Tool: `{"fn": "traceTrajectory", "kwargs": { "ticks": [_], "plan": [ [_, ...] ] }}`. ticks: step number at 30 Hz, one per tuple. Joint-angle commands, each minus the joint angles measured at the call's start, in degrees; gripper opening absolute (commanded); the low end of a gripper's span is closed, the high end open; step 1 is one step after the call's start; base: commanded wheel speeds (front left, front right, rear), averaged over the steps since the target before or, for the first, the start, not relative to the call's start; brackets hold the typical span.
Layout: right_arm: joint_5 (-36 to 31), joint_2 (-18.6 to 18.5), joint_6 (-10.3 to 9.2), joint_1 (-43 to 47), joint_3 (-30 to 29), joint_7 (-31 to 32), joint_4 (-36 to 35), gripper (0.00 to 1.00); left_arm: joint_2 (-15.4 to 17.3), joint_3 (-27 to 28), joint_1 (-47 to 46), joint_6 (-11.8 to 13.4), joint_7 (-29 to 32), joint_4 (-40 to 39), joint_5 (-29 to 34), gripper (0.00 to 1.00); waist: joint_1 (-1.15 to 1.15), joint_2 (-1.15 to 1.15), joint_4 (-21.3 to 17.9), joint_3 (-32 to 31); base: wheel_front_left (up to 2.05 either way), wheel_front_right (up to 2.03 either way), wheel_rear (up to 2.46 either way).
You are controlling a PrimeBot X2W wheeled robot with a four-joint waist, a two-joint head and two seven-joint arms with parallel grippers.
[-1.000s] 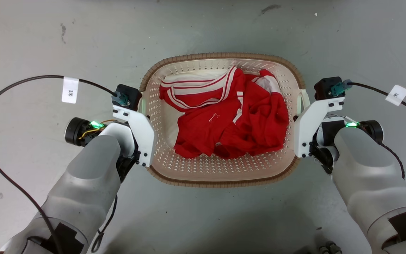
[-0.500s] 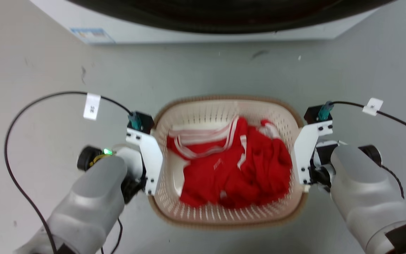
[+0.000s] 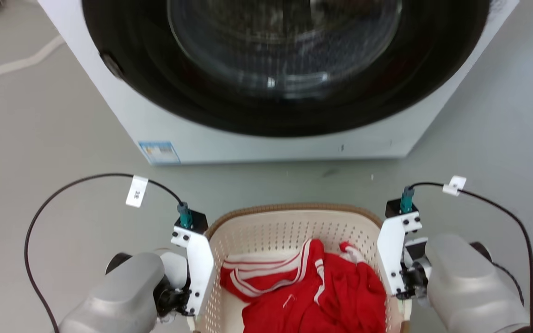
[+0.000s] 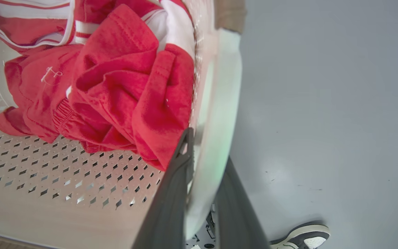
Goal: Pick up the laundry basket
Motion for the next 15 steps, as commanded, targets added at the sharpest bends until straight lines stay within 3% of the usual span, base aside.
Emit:
{"fn": "traceTrajectory", "kwargs": {
  "ticks": [1, 9, 15],
  "plan": [
    [-0.17, -0.14, -0.10, 0.77, 0.60, 0.07, -0.10, 0.00, 0.14, -0.60, 1.01, -0.71, 0.48, -0.61, -0.37, 0.00, 0.01, 0.00, 0.14, -6.20, 0.00, 0.00, 0.00],
    [1.53, -0.30, -0.11, 4.60, 1.80, 2.45, -0.07, 0.00, 1.52, -3.93, 3.58, -0.70, 2.60, -1.01, -4.16, 0.00, 0.01, 0.00, 0.20, -14.32, 0.00, 0.00, 0.00],
    [1.85, -0.52, -0.11, 5.65, 0.98, 4.23, -0.06, 0.00, 2.35, -5.33, 4.94, -0.64, 3.99, -0.63, -6.39, 0.00, 0.01, 0.00, 0.03, -16.46, 0.00, 0.00, 0.00]
  ]
}}
